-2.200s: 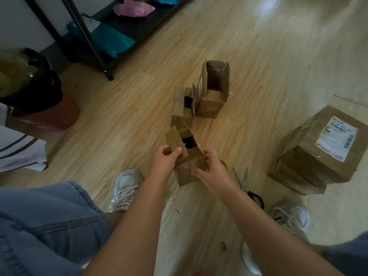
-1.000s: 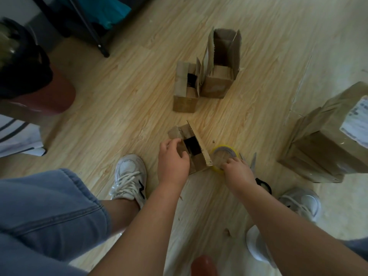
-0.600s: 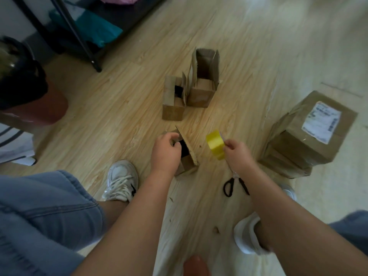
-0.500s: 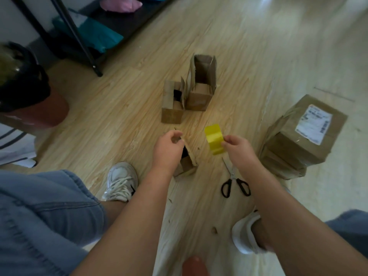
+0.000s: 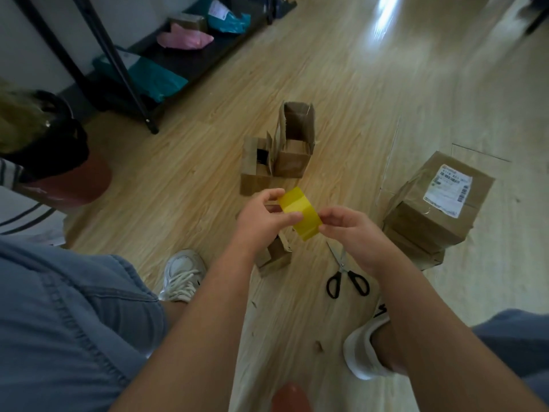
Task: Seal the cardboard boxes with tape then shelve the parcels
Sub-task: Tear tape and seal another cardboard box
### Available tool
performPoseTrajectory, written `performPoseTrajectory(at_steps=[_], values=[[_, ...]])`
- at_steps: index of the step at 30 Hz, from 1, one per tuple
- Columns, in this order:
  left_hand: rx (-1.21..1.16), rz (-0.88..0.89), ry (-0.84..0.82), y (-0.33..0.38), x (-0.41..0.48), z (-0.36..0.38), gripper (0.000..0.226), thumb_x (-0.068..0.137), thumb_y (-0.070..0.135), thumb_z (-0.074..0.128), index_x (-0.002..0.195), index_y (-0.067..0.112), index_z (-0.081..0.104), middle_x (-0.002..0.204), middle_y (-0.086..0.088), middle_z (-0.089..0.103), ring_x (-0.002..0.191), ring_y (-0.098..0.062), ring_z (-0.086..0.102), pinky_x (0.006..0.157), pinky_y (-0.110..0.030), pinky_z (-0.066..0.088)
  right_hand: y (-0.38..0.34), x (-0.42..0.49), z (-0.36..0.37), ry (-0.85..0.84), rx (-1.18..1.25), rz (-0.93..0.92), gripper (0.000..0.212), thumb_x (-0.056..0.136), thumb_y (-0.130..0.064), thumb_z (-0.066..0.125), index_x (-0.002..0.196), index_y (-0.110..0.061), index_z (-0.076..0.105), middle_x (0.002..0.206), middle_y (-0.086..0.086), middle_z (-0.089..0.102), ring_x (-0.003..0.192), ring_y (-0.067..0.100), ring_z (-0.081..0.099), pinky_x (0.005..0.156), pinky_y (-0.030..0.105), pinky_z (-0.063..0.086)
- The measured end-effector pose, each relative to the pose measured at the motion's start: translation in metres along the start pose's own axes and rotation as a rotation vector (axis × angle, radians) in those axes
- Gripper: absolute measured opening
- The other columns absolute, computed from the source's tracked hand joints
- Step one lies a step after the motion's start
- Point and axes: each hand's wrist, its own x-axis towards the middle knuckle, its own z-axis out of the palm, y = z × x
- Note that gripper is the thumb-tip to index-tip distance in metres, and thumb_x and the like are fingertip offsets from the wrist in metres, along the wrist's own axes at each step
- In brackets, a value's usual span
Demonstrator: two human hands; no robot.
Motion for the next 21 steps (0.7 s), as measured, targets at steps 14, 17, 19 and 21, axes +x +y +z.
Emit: performPoseTrajectory(at_steps=[14, 17, 19, 21], values=[[-0.055, 0.019, 0.052, -0.002, -0.001, 0.001, 0.026, 0.079, 0.028, 0.082, 0.102, 0.029, 0.070, 0.112, 0.002, 0.066, 0.095, -0.008, 0.066, 0.068, -0.020, 0.046, -0.003, 0.008, 0.001, -0.034, 0.030, 0.010, 0.025, 0.092, -0.001, 0.064, 0.114, -0.013, 0.071, 0.107, 0.003, 0.076, 0.108, 0.019, 0.069, 0.107, 0.043, 0.046], [-0.055, -0.028, 0.020, -0.001, -0.001, 0.002, 0.026, 0.089, 0.038, 0.069, 0.115, 0.032, 0.068, 0.114, 0.007, 0.065, 0.109, -0.009, 0.060, 0.075, -0.021, 0.046, -0.005, 0.008, 0.001, -0.023, 0.156, 0.020, 0.023, 0.094, -0.007, 0.064, 0.115, -0.010, 0.071, 0.108, 0.007, 0.075, 0.105, 0.022, 0.070, 0.097, 0.039, 0.053], [-0.084, -0.081, -0.068, -0.002, -0.001, 0.001, 0.038, 0.089, 0.047, 0.066, 0.125, 0.035, 0.063, 0.122, 0.010, 0.062, 0.116, -0.008, 0.056, 0.090, -0.026, 0.045, -0.008, 0.008, 0.001, -0.031, 0.253, 0.019, 0.023, 0.096, -0.011, 0.062, 0.116, -0.007, 0.071, 0.108, 0.009, 0.075, 0.099, 0.021, 0.070, 0.086, 0.032, 0.055], [-0.108, -0.115, -0.170, -0.005, -0.001, 0.001, 0.050, 0.086, 0.051, 0.068, 0.133, 0.038, 0.056, 0.126, 0.009, 0.062, 0.116, -0.008, 0.057, 0.099, -0.032, 0.044, -0.010, 0.008, 0.000, -0.041, 0.324, 0.010, 0.024, 0.097, -0.014, 0.060, 0.117, -0.006, 0.070, 0.109, 0.012, 0.075, 0.098, 0.020, 0.071, 0.081, 0.029, 0.056]])
